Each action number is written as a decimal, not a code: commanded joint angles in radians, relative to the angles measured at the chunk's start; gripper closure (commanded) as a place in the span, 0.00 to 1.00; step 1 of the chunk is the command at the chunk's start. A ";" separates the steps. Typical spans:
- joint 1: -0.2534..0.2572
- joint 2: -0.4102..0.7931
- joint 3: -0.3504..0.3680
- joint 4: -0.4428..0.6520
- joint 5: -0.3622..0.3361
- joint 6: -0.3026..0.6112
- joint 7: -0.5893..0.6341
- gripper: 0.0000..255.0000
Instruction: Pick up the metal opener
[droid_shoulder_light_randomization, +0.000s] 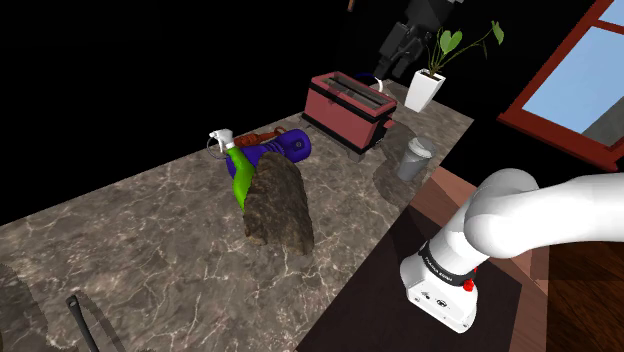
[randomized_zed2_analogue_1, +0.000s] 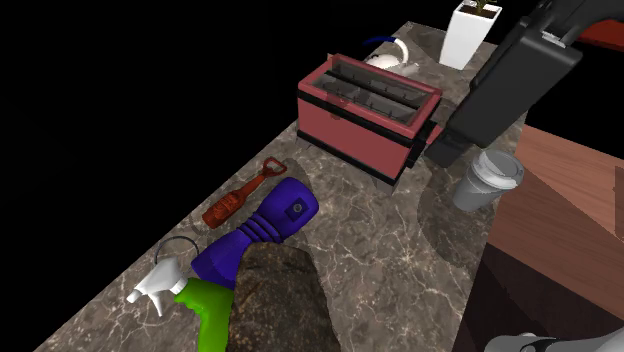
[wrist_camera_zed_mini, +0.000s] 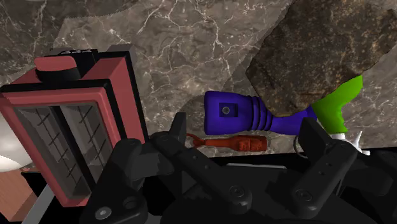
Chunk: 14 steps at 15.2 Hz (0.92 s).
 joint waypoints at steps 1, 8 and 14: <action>0.000 0.000 0.000 0.000 0.000 0.000 0.000 0.00; -0.048 0.216 0.139 0.034 0.053 0.138 0.313 0.00; -0.090 0.441 0.231 0.124 0.055 0.233 0.577 0.00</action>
